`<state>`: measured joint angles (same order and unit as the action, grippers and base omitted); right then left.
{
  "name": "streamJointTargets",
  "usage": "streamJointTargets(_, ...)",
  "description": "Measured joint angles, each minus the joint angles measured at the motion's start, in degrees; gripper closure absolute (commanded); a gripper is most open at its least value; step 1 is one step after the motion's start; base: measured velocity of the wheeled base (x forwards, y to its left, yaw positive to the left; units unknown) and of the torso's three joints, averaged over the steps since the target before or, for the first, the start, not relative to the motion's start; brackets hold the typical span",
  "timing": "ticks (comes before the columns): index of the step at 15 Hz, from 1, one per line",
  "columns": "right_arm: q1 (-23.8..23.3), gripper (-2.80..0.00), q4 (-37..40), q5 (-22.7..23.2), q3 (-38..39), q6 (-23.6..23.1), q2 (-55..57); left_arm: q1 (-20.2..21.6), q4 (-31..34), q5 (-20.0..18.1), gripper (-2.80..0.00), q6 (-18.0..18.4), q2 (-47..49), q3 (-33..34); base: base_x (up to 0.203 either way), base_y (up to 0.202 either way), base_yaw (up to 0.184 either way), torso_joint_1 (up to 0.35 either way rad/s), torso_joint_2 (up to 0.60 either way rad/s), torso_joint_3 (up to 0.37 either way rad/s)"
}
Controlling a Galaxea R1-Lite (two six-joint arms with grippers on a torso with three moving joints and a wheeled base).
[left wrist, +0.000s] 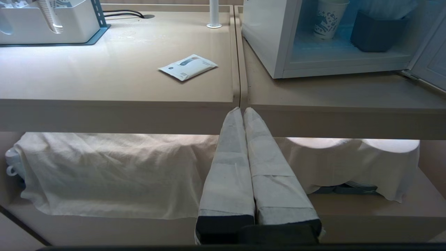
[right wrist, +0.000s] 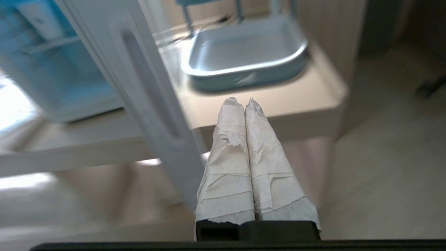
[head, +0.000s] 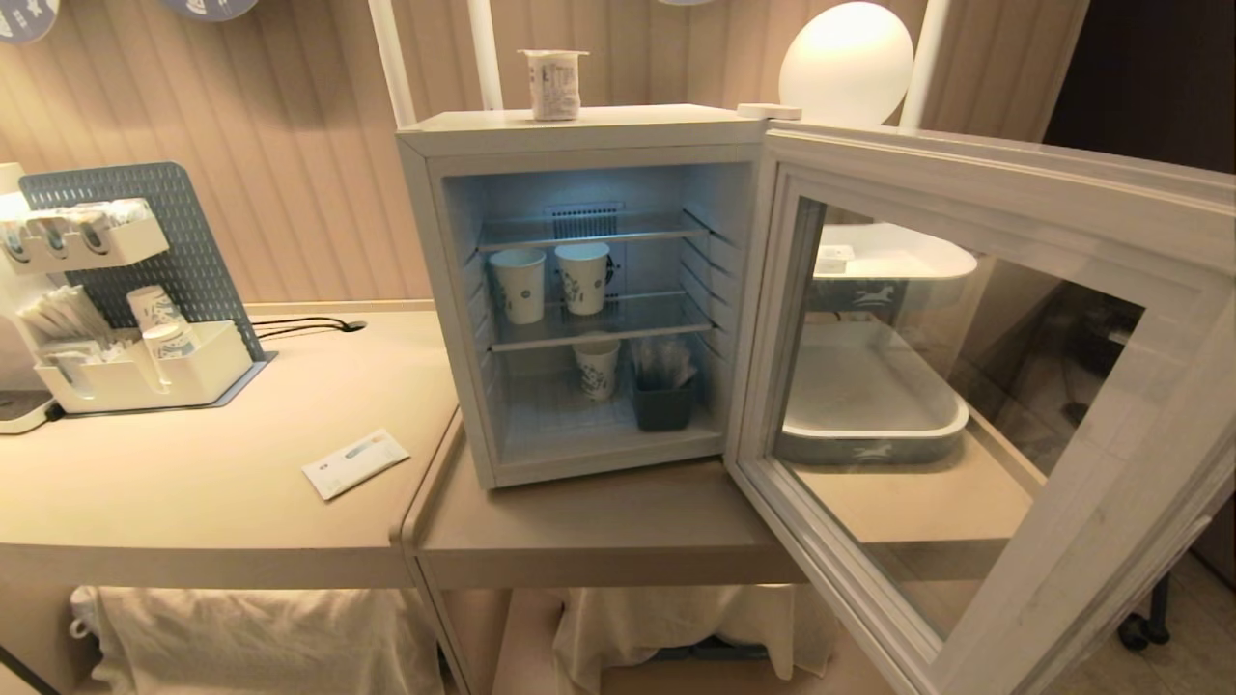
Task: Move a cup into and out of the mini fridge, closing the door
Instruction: Close the freezer door
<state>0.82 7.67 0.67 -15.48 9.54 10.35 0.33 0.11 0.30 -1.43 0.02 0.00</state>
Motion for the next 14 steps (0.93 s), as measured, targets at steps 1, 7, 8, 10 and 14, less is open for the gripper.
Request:
streamJointTargets(1, 0.8, 0.00, 1.3, 1.1, -3.5, 4.3, 5.4, 0.0, 0.0, 0.0, 0.00, 0.0, 0.0, 0.0, 0.000, 0.000, 0.000, 0.000, 0.00, 0.000)
streamJointTargets(7, -4.4, 0.00, -16.1, 24.8, -11.6, 20.4, 42.1, 0.0, 0.0, 0.0, 0.00, -0.1, 0.0, 0.0, 0.000, 0.000, 0.000, 0.000, 0.00, 0.000)
streamJointTargets(8, -9.7, 0.00, -21.0, 32.8, -11.9, 21.8, 47.7, 0.0, 0.0, 0.0, 0.00, -0.1, 0.0, 0.0, 0.000, 0.000, 0.000, 0.000, 0.00, 0.000)
streamJointTargets(10, -18.1, 0.00, -30.3, 48.7, -12.5, 24.9, 57.6, 0.0, 0.0, 0.0, 0.00, -0.1, 0.0, 0.0, 0.000, 0.000, 0.000, 0.000, 0.00, 0.000)
streamJointTargets(14, -21.6, 0.00, -40.9, 67.3, -12.2, 28.2, 70.8, 0.0, 0.0, 0.0, 0.00, -0.1, 0.0, 0.0, 0.000, 0.000, 0.000, 0.000, 0.00, 0.000)
